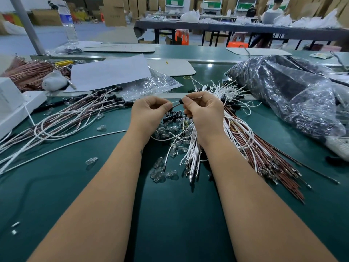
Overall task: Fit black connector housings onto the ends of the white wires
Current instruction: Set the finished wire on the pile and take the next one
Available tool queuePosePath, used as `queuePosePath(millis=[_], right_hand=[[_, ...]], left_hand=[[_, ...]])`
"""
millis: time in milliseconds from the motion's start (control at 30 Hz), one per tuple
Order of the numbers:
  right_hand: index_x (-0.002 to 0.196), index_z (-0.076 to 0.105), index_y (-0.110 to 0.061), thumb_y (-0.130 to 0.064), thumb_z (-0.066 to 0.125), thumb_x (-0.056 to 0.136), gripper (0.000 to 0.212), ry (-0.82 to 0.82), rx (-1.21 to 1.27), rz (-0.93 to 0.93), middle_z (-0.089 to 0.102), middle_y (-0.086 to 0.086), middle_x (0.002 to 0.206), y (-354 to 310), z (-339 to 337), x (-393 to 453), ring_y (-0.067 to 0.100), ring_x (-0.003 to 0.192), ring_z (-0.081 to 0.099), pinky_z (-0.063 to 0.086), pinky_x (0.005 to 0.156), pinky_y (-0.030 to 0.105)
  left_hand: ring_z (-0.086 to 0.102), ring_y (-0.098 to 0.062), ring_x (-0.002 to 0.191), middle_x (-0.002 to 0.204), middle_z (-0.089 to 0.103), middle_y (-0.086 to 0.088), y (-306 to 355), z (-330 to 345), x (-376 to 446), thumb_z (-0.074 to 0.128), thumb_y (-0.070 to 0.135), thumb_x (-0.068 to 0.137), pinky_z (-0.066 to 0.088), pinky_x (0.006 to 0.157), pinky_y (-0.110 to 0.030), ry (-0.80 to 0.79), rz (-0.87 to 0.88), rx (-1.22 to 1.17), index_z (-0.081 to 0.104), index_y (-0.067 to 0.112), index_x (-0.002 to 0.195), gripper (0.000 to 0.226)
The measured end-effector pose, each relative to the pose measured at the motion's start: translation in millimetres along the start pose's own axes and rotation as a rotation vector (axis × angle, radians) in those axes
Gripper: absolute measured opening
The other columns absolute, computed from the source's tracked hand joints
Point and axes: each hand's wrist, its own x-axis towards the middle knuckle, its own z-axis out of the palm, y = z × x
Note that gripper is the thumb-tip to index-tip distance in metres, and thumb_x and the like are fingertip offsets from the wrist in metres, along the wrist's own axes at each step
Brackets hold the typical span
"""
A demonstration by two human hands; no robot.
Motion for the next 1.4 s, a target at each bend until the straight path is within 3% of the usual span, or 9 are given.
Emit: queuePosePath(millis=[200,367,500,633,833,1000,1100,1233,1400], right_hand=[[0.075,0.065,-0.01,0.002,0.071,0.083,0.015,-0.047,-0.064,-0.024,0.063,0.005,0.063,2.0,-1.6,2.4,0.007,0.05,0.058,0.05,0.053,0.021],[0.075,0.065,-0.011,0.002,0.07,0.083,0.016,-0.075,-0.079,-0.024,0.064,0.004,0.063,4.3,-1.0,2.9,0.008,0.05,0.06,0.052,0.053,0.02],[0.074,0.066,-0.012,0.002,0.07,0.083,0.017,-0.08,-0.051,-0.022,0.064,0.002,0.061,5.9,-0.6,3.0,0.008,0.05,0.06,0.049,0.052,0.019],[0.073,0.066,-0.013,0.003,0.068,0.084,0.02,-0.054,0.003,-0.011,0.064,-0.001,0.057,7.9,-0.7,4.6,0.01,0.051,0.059,0.049,0.052,0.021],[0.076,0.067,-0.011,0.004,0.066,0.085,0.018,-0.057,0.092,0.027,0.064,0.001,0.059,6.2,-3.9,5.8,0.011,0.051,0.058,0.048,0.052,0.02],[0.077,0.067,-0.012,0.002,0.066,0.086,0.017,-0.075,0.06,0.045,0.066,0.003,0.062,2.7,-3.8,5.2,0.01,0.052,0.06,0.049,0.052,0.02],[0.08,0.068,-0.01,0.004,0.067,0.085,0.015,-0.079,0.051,0.046,0.066,0.001,0.061,1.5,-0.9,4.8,0.009,0.051,0.06,0.051,0.053,0.02],[0.092,0.067,-0.009,0.005,0.068,0.083,0.017,-0.099,0.058,0.056,0.066,0.004,0.07,1.2,0.5,4.5,0.011,0.056,0.062,0.054,0.059,0.023],[0.09,0.066,-0.005,0.01,0.047,0.084,0.025,-0.029,0.134,0.089,0.067,0.009,0.074,-2.3,-6.3,8.5,0.016,0.061,0.062,0.054,0.062,0.025]], left_hand=[[0.059,-0.006,0.07,0.082,0.068,-0.004,1.8,5.9,-2.0,0.068,0.003,0.086,0.047,0.067,-0.013,-0.053,0.203,0.156,0.072,0.007,0.096,0.011],[0.053,-0.01,0.064,0.076,0.066,-0.008,2.0,4.7,0.2,0.068,0.002,0.085,0.043,0.061,-0.017,-0.084,0.262,0.19,0.073,0.005,0.09,0.007],[0.049,0.003,0.055,0.065,0.061,0.005,1.3,2.7,0.9,0.065,0.001,0.088,0.04,0.056,-0.012,-0.136,0.21,0.133,0.07,0.013,0.087,0.013],[0.053,-0.004,0.062,0.07,0.064,0.004,-0.5,3.2,1.9,0.061,-0.001,0.09,0.044,0.062,-0.015,-0.144,0.09,0.005,0.071,0.024,0.089,0.027],[0.054,0.004,0.059,0.062,0.067,0.017,3.1,-0.5,2.5,0.058,-0.007,0.089,0.043,0.06,-0.01,-0.208,0.033,-0.089,0.07,0.019,0.103,0.032],[0.049,0.005,0.053,0.058,0.062,0.017,4.2,-4.3,1.3,0.062,-0.001,0.089,0.041,0.059,-0.01,-0.211,0.026,-0.059,0.072,0.02,0.097,0.024],[0.053,-0.005,0.063,0.068,0.063,0.005,4.3,-2.8,-0.6,0.068,0.01,0.088,0.044,0.063,-0.016,-0.196,0.074,-0.007,0.071,0.025,0.085,0.016],[0.051,-0.003,0.059,0.066,0.061,0.006,2.1,-3.6,1.7,0.068,0.011,0.088,0.042,0.059,-0.013,-0.111,0.122,0.043,0.069,0.024,0.08,0.015],[0.044,-0.004,0.055,0.062,0.057,0.007,0.4,-4.3,3.5,0.069,0.014,0.088,0.037,0.052,-0.012,-0.049,0.114,0.084,0.068,0.03,0.076,0.02]])
